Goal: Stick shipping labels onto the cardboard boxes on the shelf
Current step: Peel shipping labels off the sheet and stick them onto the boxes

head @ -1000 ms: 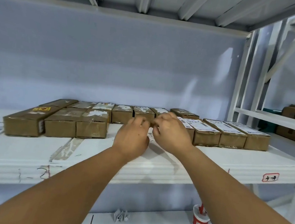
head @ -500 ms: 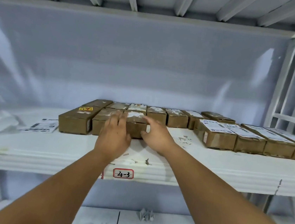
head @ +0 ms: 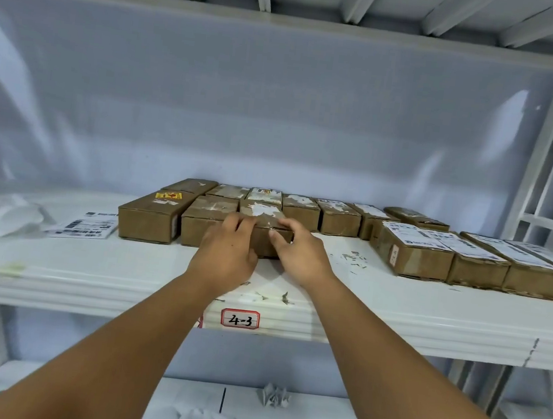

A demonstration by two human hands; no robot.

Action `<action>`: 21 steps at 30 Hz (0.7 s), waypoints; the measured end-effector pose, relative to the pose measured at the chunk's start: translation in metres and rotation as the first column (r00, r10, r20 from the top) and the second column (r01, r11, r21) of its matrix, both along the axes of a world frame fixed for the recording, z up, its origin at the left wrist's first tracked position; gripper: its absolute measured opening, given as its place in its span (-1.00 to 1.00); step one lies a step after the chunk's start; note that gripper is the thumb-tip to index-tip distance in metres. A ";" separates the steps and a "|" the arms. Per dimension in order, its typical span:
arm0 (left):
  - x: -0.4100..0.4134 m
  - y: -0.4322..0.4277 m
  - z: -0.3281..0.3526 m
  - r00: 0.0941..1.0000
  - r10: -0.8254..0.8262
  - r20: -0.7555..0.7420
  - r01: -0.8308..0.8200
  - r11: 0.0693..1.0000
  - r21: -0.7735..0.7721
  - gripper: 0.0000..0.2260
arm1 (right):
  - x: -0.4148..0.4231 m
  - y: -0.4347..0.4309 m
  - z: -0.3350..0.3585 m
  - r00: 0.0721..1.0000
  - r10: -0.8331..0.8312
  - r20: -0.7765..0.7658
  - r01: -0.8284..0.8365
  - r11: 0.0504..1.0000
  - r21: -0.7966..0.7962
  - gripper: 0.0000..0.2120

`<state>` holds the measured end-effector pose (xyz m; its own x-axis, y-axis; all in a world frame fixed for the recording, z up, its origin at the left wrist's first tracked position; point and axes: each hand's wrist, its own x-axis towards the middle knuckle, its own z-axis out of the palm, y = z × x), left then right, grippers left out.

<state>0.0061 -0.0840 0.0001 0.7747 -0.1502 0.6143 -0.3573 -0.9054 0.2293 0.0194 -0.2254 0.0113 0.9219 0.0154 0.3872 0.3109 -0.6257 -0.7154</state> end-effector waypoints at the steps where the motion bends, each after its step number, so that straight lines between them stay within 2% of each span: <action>1: -0.002 0.000 0.001 0.999 -0.053 -0.008 0.053 0.998 -0.037 -0.53 | -0.002 -0.001 0.001 1.000 -0.007 -0.004 0.007 1.000 0.020 -0.64; 4: -0.004 0.001 0.001 0.990 -0.144 0.007 0.144 0.985 -0.097 -0.54 | -0.005 -0.005 0.003 0.999 -0.033 0.010 0.031 0.993 0.110 -0.66; 8: -0.005 0.001 0.000 0.982 -0.190 0.011 0.190 0.974 -0.121 -0.55 | -0.006 -0.006 0.005 0.996 -0.068 0.057 0.056 0.979 0.195 -0.71; 12: -0.005 0.001 0.000 0.980 -0.194 0.046 0.199 0.966 -0.163 -0.62 | -0.007 -0.006 0.007 0.996 -0.088 0.016 0.082 0.970 0.230 -0.75; 14: -0.008 0.000 0.001 0.982 -0.187 -0.011 0.179 0.955 -0.239 -0.63 | -0.007 -0.006 0.007 0.996 -0.086 -0.010 0.086 0.963 0.255 -0.71; 17: -0.013 -0.001 0.005 0.968 -0.214 -0.135 0.153 0.921 -0.358 -0.62 | -0.004 -0.008 0.006 0.997 -0.068 -0.030 0.074 0.961 0.268 -0.76; 21: -0.013 -0.002 0.011 0.959 -0.205 -0.198 0.103 0.898 -0.428 -0.70 | -0.008 -0.018 0.007 0.998 0.019 -0.056 -0.003 0.965 0.264 -0.71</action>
<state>-0.0070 -0.0863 0.0112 0.8902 -0.0540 0.4524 -0.3751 -0.6506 0.6604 0.0112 -0.2434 0.0187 0.9432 -0.0697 0.3250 0.2700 -0.4095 -0.8714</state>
